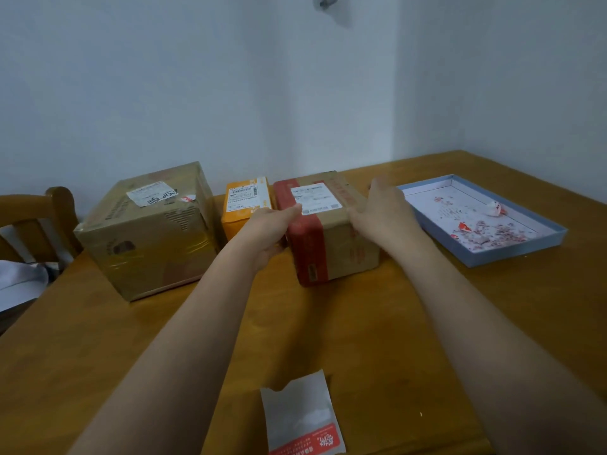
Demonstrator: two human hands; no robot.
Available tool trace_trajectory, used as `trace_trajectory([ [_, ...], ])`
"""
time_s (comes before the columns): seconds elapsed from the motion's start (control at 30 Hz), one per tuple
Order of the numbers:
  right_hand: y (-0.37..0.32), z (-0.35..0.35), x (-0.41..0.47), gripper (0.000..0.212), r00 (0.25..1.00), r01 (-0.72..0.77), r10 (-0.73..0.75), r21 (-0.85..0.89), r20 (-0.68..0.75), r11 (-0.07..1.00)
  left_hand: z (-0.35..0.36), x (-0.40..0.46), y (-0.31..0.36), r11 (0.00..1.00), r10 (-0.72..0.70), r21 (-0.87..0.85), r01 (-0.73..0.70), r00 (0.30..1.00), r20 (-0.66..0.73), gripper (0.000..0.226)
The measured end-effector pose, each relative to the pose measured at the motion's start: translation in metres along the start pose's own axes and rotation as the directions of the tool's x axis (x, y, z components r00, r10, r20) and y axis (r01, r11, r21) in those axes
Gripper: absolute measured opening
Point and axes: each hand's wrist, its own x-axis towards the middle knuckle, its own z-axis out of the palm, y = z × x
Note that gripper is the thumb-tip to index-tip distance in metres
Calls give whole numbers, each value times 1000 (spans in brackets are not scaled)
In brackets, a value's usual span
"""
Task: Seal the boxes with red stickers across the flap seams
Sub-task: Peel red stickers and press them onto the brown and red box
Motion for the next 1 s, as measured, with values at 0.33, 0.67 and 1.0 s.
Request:
trace_trajectory([
  [0.33, 10, 47, 8, 45, 999, 31, -35, 79, 41, 996, -5, 19, -17, 992, 41, 120, -39, 999, -10, 47],
  [0.67, 11, 78, 21, 65, 972, 206, -216, 116, 90, 972, -3, 41, -17, 958, 211, 210, -195, 976, -57, 57],
  [1.0, 1, 93, 37, 57, 965, 238, -246, 89, 91, 967, -24, 75, -27, 856, 461, 425, -295, 808, -367, 44],
])
